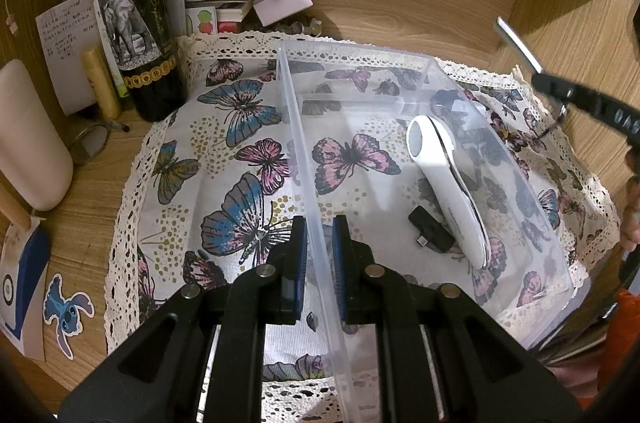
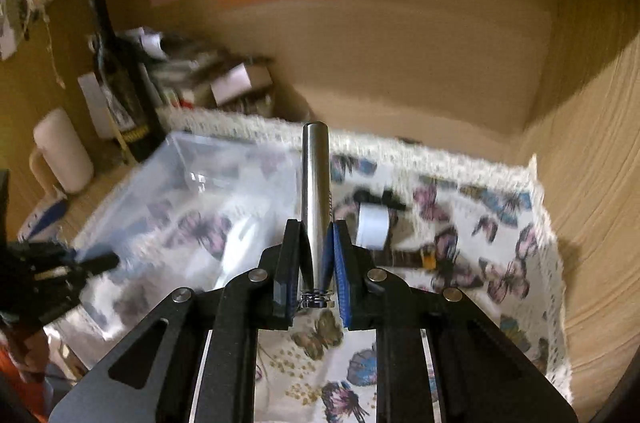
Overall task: Organize rigid objects
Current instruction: 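Lower the silver rod into the box and release it with the right tool, then grasp the dark spiky ball with the right tool, then place the spiky ball into the box with the right tool, then grasp the brown-and-gold tube and lift it toward the box with the right tool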
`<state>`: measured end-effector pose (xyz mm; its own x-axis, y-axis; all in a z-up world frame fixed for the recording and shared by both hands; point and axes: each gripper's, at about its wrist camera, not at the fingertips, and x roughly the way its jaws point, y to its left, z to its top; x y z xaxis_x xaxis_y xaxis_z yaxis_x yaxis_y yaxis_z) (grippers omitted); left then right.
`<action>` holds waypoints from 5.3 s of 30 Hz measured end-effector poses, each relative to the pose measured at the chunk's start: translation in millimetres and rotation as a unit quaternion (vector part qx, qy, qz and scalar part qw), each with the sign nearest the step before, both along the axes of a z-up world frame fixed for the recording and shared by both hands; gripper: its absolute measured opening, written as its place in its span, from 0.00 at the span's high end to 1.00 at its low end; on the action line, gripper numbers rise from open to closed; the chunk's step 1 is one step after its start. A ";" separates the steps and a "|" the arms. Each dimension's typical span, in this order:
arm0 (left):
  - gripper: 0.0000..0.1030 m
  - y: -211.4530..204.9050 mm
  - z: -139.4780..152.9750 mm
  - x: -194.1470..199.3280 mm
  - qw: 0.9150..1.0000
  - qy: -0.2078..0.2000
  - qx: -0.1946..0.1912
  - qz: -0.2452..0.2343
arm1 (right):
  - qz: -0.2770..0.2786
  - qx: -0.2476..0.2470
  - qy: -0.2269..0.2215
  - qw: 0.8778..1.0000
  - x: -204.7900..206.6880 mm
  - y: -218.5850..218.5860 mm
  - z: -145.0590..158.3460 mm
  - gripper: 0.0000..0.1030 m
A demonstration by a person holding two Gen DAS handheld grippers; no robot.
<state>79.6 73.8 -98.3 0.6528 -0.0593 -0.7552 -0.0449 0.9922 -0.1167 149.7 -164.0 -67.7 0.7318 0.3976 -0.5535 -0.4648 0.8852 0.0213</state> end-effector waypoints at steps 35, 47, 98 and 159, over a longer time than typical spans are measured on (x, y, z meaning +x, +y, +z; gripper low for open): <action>0.88 -3.9 1.0 -1.2 1.000 -0.004 0.000 0.000 | 0.130 -0.068 0.087 0.985 -9.6 101.6 -41.1 0.86; 0.88 -4.3 0.7 -0.9 1.000 -0.004 0.001 0.000 | 0.127 -0.062 0.080 0.987 -15.1 94.8 -32.1 0.76; 0.88 -0.8 -3.5 3.1 1.000 0.004 0.000 0.002 | -0.048 -0.028 0.092 0.994 44.3 -25.3 -54.7 0.73; 0.88 -5.2 1.3 1.5 1.000 -0.006 0.003 -0.002 | -0.074 0.033 0.045 0.996 46.4 -16.1 -2.2 0.49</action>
<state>81.1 68.7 -97.0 0.6611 -0.0585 -0.7480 -0.0389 0.9929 -0.1120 196.1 -180.1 -69.9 0.7340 0.3269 -0.5953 -0.3239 0.9389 0.1163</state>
